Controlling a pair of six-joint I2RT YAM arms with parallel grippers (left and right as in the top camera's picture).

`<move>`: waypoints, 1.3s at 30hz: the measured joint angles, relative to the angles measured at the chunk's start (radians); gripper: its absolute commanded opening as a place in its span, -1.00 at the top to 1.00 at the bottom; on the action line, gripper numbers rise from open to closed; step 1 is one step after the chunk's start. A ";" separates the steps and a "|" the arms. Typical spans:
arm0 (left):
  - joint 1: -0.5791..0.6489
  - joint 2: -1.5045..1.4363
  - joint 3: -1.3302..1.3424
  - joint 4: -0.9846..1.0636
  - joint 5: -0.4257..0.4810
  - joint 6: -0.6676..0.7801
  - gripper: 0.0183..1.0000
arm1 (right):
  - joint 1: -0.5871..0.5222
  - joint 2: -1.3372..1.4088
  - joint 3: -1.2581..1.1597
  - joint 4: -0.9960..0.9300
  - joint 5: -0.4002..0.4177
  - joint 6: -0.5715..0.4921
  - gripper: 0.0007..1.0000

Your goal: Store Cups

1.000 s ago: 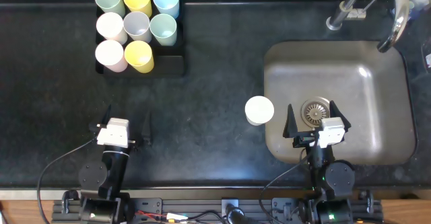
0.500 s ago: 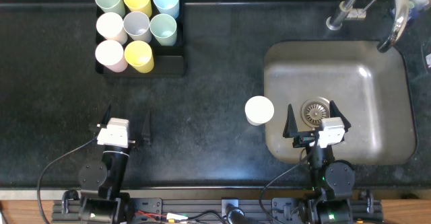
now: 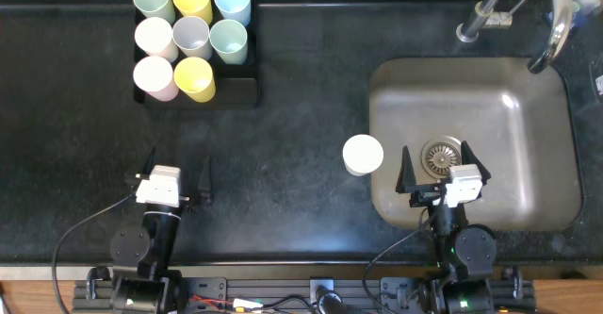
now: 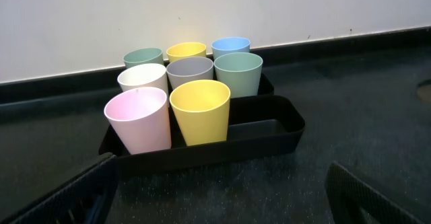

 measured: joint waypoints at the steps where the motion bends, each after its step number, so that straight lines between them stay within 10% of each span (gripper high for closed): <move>1: 0.000 0.000 0.000 0.000 0.000 0.000 -1.00 | 0.000 0.000 0.006 -0.029 -0.006 0.002 -1.00; 18: 0.000 -0.004 0.000 0.000 -0.004 0.000 -1.00 | 0.000 0.993 1.161 -1.169 -0.024 0.006 -1.00; 39: 0.000 -0.005 0.000 0.000 -0.004 0.000 -1.00 | 0.108 1.637 1.371 -1.276 -0.136 -0.179 -1.00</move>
